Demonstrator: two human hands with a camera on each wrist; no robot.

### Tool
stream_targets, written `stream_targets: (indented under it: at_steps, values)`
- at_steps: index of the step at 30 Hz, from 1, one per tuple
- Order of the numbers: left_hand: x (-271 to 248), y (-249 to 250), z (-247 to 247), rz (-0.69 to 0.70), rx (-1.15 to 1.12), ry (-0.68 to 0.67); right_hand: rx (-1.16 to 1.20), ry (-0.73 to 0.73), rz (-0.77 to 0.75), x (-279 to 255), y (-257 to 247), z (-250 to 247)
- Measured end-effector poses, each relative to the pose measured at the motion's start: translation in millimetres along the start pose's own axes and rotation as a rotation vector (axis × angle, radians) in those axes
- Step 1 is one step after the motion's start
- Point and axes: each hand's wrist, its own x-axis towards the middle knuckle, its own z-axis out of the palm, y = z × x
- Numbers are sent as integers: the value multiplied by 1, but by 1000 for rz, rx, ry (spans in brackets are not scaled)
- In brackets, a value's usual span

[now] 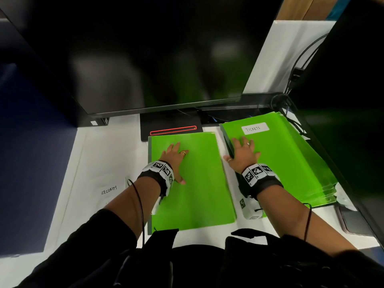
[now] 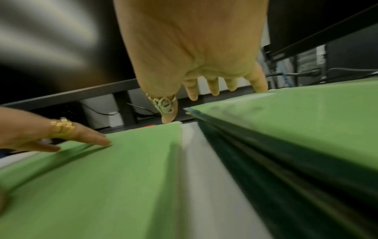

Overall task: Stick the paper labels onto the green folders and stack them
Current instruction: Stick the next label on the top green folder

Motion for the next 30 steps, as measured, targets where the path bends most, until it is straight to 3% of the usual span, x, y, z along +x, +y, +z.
stream_targets:
  at_steps: [3, 8, 15, 19, 24, 30]
  values:
    - [-14, -12, -1, -8, -120, 115, 58, 46, -162, -5, -39, 4]
    - [-44, -67, -3, -107, -266, 259, 113, 6, -395, -16, -110, 19]
    - [-96, -145, 35, -347, -417, 173, 118, -60, -654, -42, -199, 47]
    - [-106, -157, 59, -303, -319, 42, -24, -111, -668, -53, -227, 62]
    - [-100, -162, 67, -299, -295, 129, -177, -160, -607, -54, -248, 81]
    - [-89, -170, 60, -276, -219, 158, -122, -197, -427, -46, -267, 91]
